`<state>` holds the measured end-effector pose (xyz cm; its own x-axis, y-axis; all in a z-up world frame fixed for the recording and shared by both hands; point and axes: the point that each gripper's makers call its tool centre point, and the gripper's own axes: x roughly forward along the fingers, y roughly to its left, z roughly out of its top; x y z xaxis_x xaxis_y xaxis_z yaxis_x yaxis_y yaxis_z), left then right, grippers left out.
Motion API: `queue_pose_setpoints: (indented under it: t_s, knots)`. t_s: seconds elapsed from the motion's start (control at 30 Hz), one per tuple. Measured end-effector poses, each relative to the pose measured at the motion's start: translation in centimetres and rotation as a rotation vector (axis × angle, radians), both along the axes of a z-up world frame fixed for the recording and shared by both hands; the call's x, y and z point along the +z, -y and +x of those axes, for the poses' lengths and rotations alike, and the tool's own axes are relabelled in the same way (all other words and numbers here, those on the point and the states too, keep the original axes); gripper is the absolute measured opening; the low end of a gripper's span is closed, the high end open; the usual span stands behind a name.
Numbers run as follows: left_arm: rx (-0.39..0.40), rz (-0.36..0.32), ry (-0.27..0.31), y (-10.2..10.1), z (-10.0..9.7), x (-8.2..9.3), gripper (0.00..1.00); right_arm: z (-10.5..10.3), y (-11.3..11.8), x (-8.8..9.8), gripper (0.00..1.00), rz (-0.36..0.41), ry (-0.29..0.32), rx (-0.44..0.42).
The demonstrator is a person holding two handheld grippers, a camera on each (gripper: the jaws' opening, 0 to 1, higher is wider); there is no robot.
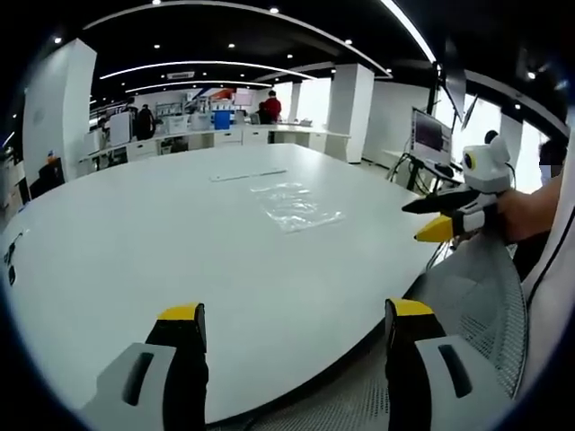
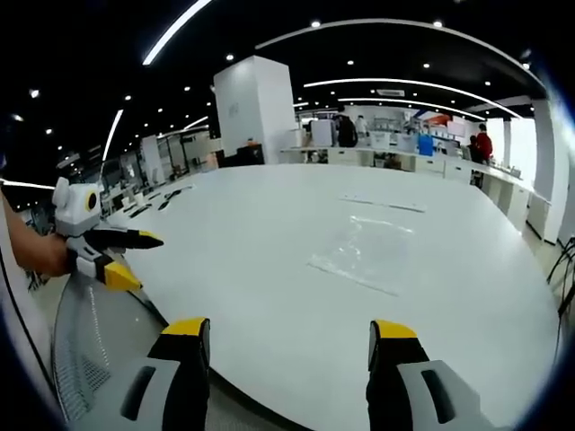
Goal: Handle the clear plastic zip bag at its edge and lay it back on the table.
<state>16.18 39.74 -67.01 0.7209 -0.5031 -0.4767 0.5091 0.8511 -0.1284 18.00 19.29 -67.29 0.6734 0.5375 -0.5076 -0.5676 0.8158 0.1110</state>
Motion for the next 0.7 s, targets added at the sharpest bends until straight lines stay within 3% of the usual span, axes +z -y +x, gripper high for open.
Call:
queue_pose_setpoints:
  t_s: [0.33,0.7]
  knots:
    - [0.023,-0.002,0.001,-0.48,0.17,-0.26,0.80,-0.13,-0.07,-0.25,0.71,-0.006,-0.007,0.010]
    - [-0.004,0.010,-0.015,-0.47,0.15,-0.93,0.80,0.18,0.34,-0.07,0.71,0.002,0.004,-0.008]
